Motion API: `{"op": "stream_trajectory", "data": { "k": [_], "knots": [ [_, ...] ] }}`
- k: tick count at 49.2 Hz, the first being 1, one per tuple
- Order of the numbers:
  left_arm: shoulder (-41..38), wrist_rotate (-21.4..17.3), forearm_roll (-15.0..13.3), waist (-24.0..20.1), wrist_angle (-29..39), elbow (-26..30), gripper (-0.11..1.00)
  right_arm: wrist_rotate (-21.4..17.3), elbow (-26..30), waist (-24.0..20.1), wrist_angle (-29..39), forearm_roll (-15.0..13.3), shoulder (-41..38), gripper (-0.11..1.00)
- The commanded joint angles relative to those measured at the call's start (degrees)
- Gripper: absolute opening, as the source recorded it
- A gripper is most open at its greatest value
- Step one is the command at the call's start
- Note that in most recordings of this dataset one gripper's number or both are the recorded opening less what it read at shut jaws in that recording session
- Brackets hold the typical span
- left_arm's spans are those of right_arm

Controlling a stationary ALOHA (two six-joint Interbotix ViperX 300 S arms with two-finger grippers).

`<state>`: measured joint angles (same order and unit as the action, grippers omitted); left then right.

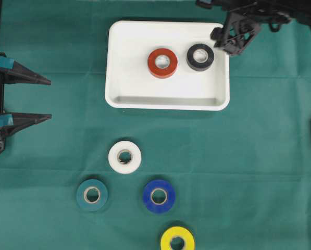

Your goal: Pick up the tape from a random location and place it into the white case.

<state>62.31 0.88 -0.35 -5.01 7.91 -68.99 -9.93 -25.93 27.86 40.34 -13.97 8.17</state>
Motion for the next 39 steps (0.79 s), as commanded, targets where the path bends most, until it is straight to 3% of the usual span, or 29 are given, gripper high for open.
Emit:
{"op": "stream_trajectory", "data": {
  "k": [1, 18, 39],
  "knots": [
    [-0.53, 0.09, -0.18, -0.09, -0.26, 1.14, 0.98, -0.18, -0.09, 0.09, -0.53, -0.44, 3.25, 0.86],
    [-0.53, 0.09, -0.18, -0.09, -0.09, 1.14, 0.98, -0.79, -1.23, -1.32, -1.85, 0.26, 4.13, 0.86],
    [-0.35, 0.00, -0.18, -0.18, 0.26, 1.23, 0.98, -1.41, -1.32, -18.81, -6.42, 3.69, 4.13, 0.85]
  ]
}}
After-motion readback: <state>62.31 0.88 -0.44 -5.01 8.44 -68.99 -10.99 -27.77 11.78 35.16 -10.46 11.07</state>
